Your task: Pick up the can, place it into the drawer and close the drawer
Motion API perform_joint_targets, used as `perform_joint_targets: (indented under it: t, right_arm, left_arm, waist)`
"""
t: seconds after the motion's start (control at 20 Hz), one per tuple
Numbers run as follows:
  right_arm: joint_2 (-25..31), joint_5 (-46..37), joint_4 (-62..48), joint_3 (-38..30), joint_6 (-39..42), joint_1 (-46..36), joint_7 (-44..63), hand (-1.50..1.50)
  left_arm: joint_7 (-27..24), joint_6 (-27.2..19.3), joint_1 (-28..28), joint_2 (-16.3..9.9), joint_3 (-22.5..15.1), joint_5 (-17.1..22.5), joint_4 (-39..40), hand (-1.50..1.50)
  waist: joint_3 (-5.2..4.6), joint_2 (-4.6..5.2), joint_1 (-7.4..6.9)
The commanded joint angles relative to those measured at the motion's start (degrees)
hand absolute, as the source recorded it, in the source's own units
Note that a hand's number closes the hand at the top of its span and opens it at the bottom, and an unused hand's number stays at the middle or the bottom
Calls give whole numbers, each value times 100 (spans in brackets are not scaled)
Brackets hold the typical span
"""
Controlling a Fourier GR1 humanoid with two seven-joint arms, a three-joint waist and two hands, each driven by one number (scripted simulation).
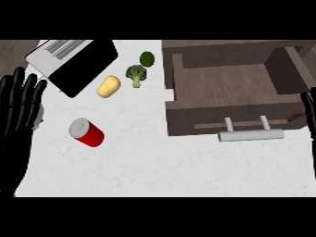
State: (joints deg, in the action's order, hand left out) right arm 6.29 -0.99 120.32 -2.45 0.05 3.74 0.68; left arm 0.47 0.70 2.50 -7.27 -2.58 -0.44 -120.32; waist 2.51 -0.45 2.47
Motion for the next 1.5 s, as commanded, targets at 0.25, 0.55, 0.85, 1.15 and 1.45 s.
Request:
perform_joint_targets:
  t: [0.25,0.55,0.85,1.15,1.45]
  right_arm:
    - [-125,373,-134,-86,39,-399,-115,-150]
    - [-126,352,-293,-231,-168,130,921,-150]
    - [-145,259,-590,-379,-218,-66,777,-150]
    - [-338,45,-527,-158,-317,-53,782,-150]
    - [-4,627,-348,-779,-8,-43,1006,-150]
  left_arm:
    - [90,-1271,-615,594,235,-1062,-221,-150]
    - [2013,-2698,-1058,721,-7,-1223,-151,-150]
    - [2696,-3107,-897,726,-581,-1974,-521,-150]
    - [2837,-2692,-112,673,289,-1552,-7,-150]
    - [2271,-3054,-612,726,-245,-1454,522,-150]
  waist:
    - [-249,41,-353]
    - [-244,37,-261]
    - [-248,42,-249]
    - [-250,45,-241]
    - [-251,44,-243]
